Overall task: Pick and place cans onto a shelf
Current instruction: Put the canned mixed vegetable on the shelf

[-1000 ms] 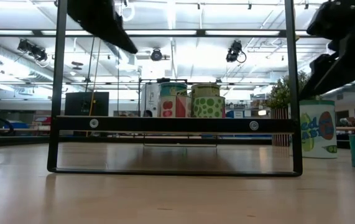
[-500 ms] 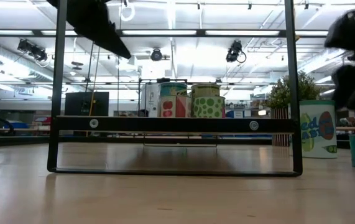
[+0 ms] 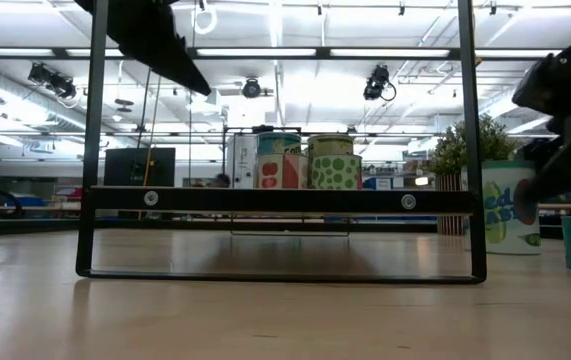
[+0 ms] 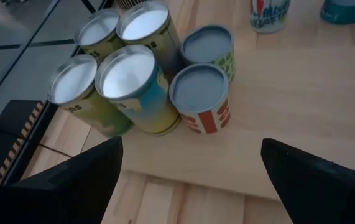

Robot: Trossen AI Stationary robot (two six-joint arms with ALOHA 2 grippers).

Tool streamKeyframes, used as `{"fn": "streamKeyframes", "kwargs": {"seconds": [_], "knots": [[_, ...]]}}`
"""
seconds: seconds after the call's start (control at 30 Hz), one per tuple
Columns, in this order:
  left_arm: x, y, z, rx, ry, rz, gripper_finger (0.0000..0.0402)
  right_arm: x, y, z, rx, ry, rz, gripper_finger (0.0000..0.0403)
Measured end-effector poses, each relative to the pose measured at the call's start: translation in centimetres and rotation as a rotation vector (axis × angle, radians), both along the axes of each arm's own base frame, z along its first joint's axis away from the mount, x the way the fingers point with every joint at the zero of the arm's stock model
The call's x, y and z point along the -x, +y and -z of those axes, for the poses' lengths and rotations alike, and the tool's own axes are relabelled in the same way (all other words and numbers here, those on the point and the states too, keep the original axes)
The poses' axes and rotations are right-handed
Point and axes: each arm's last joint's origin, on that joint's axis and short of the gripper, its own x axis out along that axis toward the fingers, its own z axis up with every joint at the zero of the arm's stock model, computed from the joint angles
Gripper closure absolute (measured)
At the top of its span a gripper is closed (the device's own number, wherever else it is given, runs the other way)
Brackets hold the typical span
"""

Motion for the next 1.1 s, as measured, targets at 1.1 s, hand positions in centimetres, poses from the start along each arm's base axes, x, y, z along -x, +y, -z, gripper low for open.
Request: {"fn": "streamKeyframes", "kwargs": {"seconds": [1.1], "knots": [[-0.1,0.1,0.1,0.069,-0.004,0.014,0.0015,-7.6,-0.8,-5.5,0.136,-0.279,-0.229,0.0111]]}}
